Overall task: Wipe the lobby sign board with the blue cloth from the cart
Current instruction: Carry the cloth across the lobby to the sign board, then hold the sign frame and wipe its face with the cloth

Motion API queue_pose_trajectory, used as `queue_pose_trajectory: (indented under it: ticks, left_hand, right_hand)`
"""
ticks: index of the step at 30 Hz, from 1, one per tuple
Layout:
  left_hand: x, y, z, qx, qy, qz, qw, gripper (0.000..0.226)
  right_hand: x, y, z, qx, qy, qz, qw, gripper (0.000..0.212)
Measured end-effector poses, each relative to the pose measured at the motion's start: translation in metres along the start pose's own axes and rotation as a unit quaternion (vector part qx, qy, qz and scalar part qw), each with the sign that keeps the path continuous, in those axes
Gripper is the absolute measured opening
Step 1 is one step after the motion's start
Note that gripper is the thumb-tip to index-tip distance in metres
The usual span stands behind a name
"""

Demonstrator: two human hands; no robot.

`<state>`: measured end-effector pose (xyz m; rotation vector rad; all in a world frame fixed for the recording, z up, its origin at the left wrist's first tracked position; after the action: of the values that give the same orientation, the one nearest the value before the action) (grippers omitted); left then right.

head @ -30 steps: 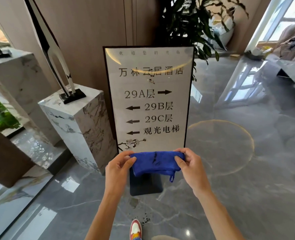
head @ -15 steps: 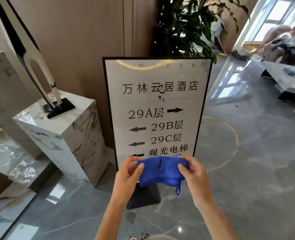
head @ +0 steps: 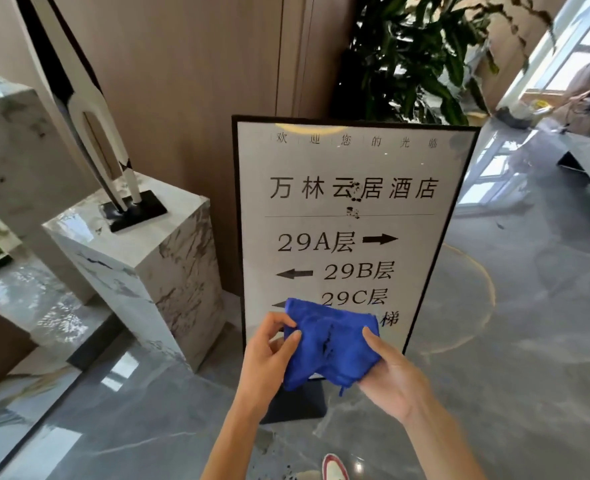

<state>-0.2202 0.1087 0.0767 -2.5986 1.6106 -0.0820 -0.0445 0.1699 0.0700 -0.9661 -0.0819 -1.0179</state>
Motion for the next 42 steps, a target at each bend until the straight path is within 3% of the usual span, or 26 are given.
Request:
queue_pose_trajectory:
  ticks: [5, 13, 21, 28, 32, 37, 42]
  left_hand:
    - [-0.013, -0.023, 0.001, -0.009, 0.015, 0.023, 1.0, 0.019]
    - [-0.031, -0.062, -0.004, 0.034, 0.047, 0.034, 0.998, 0.016]
    - [-0.04, -0.093, -0.004, 0.051, 0.054, 0.05, 0.996, 0.012]
    - [-0.04, -0.109, -0.014, 0.075, 0.047, 0.051, 0.995, 0.025]
    - [-0.04, -0.113, -0.024, 0.095, 0.028, 0.051, 0.994, 0.021]
    - [-0.045, -0.103, -0.035, 0.044, 0.014, 0.03, 0.998, 0.015]
    - [-0.056, -0.055, -0.069, -0.045, -0.051, -0.031, 0.997, 0.023]
  right_hand:
    - [-0.003, 0.002, -0.001, -0.03, -0.035, 0.039, 0.998, 0.06]
    - [-0.001, 0.02, 0.024, -0.031, -0.051, 0.057, 0.997, 0.061]
    - [0.008, 0.048, 0.073, 0.063, 0.03, -0.008, 0.998, 0.041]
    - [0.017, 0.041, 0.101, 0.056, 0.054, 0.008, 0.997, 0.05]
    - [0.014, 0.025, 0.095, 0.043, 0.043, 0.029, 0.998, 0.036]
    - [0.003, 0.019, 0.099, 0.047, 0.045, 0.022, 0.998, 0.043]
    - [-0.004, 0.026, 0.154, 0.152, 0.148, -0.035, 0.976, 0.056]
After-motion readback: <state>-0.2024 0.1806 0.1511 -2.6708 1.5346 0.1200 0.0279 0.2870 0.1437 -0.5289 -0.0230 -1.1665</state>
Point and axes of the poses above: each hand's wrist, its own x-axis away from the middle knuckle, its own y-axis out of the back of the hand, z = x × y, the point moved 8 cm from there along -x, towards the middle knuckle, and after that the axes turned 3 degrees about -z, right-handed, at the moved point
